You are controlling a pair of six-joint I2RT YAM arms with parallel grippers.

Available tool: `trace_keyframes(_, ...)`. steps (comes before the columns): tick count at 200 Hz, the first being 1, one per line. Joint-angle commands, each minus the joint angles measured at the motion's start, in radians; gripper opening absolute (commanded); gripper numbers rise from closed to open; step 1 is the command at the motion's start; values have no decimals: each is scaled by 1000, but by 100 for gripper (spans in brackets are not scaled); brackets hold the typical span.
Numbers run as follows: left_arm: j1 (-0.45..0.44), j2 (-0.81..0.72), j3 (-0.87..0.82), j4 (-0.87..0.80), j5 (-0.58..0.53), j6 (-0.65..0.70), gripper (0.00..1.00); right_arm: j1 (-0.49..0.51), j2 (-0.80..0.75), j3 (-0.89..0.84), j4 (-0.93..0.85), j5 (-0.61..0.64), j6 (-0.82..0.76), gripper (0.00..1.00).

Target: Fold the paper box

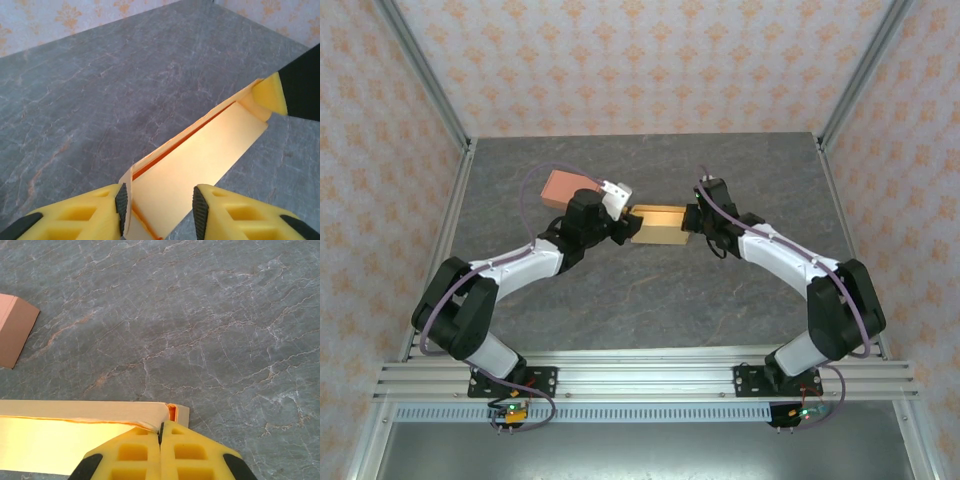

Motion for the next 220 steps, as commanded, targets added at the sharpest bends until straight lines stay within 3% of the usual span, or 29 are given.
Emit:
trace_keyframes(1, 1, 22, 47, 9, -53, -36, 34, 7, 31, 12, -92, 39, 51, 0)
trace_keyframes(14, 1, 41, 70, -10, -44, -51, 25, 10, 37, 19, -102, 46, 56, 0)
trace_keyframes(26, 0, 55, 86, -17, -24, -70, 25, 15, 47, 34, -120, 54, 56, 0)
trace_keyframes(38, 0, 65, 92, -16, -12, -91, 16, 21, 55, 52, -137, 59, 55, 0)
trace_keyframes(79, 1, 82, 101, -22, 7, -84, 13, 42, 74, 82, -156, 70, 57, 0)
trace_keyframes(103, 11, 118, 141, -71, 50, -49, 0, 47, 82, 90, -163, 73, 64, 0)
trace_keyframes(127, 22, 138, 157, -81, 74, -55, 4, 48, 87, 98, -169, 72, 65, 0)
trace_keyframes(152, 33, 133, 166, -111, 67, -51, 19, 48, 85, 106, -177, 78, 63, 0)
trace_keyframes(208, 82, 98, 156, -160, 99, 6, 11, 48, 98, 112, -182, 74, 58, 0)
trace_keyframes(220, 96, 93, 158, -158, 130, 19, 25, 48, 99, 116, -184, 74, 54, 0)
